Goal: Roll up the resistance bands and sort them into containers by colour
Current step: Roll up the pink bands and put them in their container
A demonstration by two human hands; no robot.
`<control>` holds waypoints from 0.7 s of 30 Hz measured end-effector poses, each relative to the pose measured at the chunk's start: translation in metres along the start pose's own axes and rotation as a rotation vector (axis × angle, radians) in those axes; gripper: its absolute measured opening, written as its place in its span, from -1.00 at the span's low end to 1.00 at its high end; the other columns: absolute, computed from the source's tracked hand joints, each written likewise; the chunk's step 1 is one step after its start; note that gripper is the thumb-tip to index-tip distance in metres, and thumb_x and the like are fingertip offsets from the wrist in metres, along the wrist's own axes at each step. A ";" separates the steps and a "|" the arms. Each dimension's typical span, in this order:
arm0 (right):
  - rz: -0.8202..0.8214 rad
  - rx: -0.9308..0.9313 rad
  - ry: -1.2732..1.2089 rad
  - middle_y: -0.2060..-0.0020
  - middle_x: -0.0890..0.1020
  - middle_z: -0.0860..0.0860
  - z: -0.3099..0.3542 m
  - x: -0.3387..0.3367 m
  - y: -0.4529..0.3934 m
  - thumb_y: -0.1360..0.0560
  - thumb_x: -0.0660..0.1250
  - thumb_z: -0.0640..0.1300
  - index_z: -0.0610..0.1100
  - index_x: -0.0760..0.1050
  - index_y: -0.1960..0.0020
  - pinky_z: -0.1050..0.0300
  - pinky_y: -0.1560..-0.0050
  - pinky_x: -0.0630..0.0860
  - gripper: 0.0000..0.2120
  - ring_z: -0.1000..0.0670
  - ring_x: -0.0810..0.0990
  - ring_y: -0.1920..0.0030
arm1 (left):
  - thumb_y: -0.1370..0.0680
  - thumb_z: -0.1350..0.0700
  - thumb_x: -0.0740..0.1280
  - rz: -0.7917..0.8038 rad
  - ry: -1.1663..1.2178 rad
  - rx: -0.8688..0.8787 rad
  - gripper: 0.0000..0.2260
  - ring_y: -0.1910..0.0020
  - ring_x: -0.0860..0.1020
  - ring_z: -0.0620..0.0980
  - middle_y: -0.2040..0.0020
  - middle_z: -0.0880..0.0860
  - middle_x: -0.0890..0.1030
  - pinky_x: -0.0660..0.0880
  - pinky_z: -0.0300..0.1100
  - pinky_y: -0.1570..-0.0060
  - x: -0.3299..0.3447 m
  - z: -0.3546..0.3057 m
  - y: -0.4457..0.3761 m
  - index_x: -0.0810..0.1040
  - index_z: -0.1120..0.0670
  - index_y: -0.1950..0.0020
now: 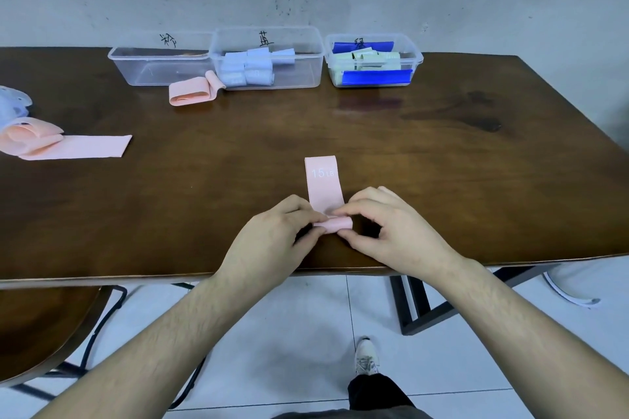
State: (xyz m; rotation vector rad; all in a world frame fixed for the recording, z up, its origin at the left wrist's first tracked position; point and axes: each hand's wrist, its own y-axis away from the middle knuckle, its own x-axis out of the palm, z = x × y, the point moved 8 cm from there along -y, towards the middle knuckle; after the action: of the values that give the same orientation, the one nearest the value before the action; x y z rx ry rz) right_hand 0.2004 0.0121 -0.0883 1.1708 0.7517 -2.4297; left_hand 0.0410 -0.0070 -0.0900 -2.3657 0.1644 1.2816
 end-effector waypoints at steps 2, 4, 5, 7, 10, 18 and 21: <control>0.011 0.000 -0.017 -0.01 0.57 0.23 0.000 0.002 0.000 -0.51 0.48 -0.11 0.07 0.63 -0.18 0.33 -0.04 0.39 -0.74 0.11 0.47 -0.03 | -0.59 -0.03 0.35 0.001 -0.012 -0.010 -0.80 0.26 0.43 -0.18 0.00 -0.19 0.53 0.30 -0.49 0.29 0.001 0.001 0.000 0.67 -0.03 -0.15; 0.013 0.014 -0.027 0.00 0.58 0.23 -0.003 0.003 0.000 -0.51 0.48 -0.12 0.07 0.64 -0.16 0.39 0.00 0.34 -0.76 0.12 0.47 -0.02 | -0.59 -0.01 0.35 -0.003 -0.013 -0.023 -0.81 0.27 0.43 -0.19 0.00 -0.20 0.53 0.30 -0.49 0.30 0.001 0.002 0.000 0.68 -0.03 -0.15; 0.011 0.021 -0.030 0.00 0.59 0.23 -0.004 0.003 -0.001 -0.51 0.48 -0.11 0.06 0.65 -0.15 0.41 0.01 0.33 -0.77 0.13 0.47 -0.01 | -0.59 0.00 0.36 -0.009 -0.006 -0.027 -0.82 0.27 0.45 -0.24 0.00 -0.19 0.52 0.29 -0.50 0.30 0.000 0.001 0.000 0.67 -0.02 -0.15; 0.017 0.031 -0.023 0.01 0.60 0.22 -0.007 0.004 -0.003 -0.52 0.47 -0.09 0.06 0.65 -0.16 0.43 0.00 0.33 -0.77 0.13 0.46 0.00 | -0.58 0.02 0.38 -0.026 0.023 -0.021 -0.83 0.26 0.44 -0.36 0.00 -0.18 0.53 0.29 -0.52 0.31 -0.001 -0.001 -0.001 0.66 -0.02 -0.15; 0.025 0.035 -0.007 0.01 0.61 0.23 -0.010 0.005 -0.006 -0.53 0.46 -0.05 0.08 0.65 -0.18 0.39 -0.02 0.34 -0.77 0.11 0.46 0.00 | -0.55 0.03 0.41 -0.027 0.035 0.001 -0.85 0.28 0.43 -0.39 -0.01 -0.17 0.54 0.30 -0.54 0.31 -0.001 -0.006 -0.003 0.65 -0.03 -0.11; 0.016 0.022 0.012 -0.03 0.55 0.23 -0.008 0.003 -0.007 -0.50 0.46 -0.05 0.12 0.61 -0.20 0.21 -0.10 0.46 -0.71 0.10 0.46 -0.04 | -0.58 -0.06 0.34 -0.030 -0.032 -0.018 -0.81 0.20 0.38 -0.22 -0.02 -0.20 0.57 0.33 -0.40 0.31 0.001 0.001 -0.009 0.67 -0.07 -0.13; 0.029 0.033 0.012 -0.02 0.56 0.23 -0.009 0.004 -0.010 -0.51 0.46 -0.05 0.12 0.62 -0.18 0.18 -0.09 0.46 -0.74 0.10 0.45 -0.03 | -0.60 -0.08 0.32 -0.023 -0.041 -0.031 -0.79 0.30 0.39 -0.16 -0.02 -0.20 0.53 0.31 -0.42 0.33 0.002 0.003 -0.009 0.66 -0.08 -0.16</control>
State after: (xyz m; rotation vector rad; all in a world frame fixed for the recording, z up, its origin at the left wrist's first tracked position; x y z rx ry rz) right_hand 0.1984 0.0255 -0.0930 1.2017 0.6956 -2.4227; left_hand 0.0423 0.0030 -0.0902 -2.3586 0.1053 1.3294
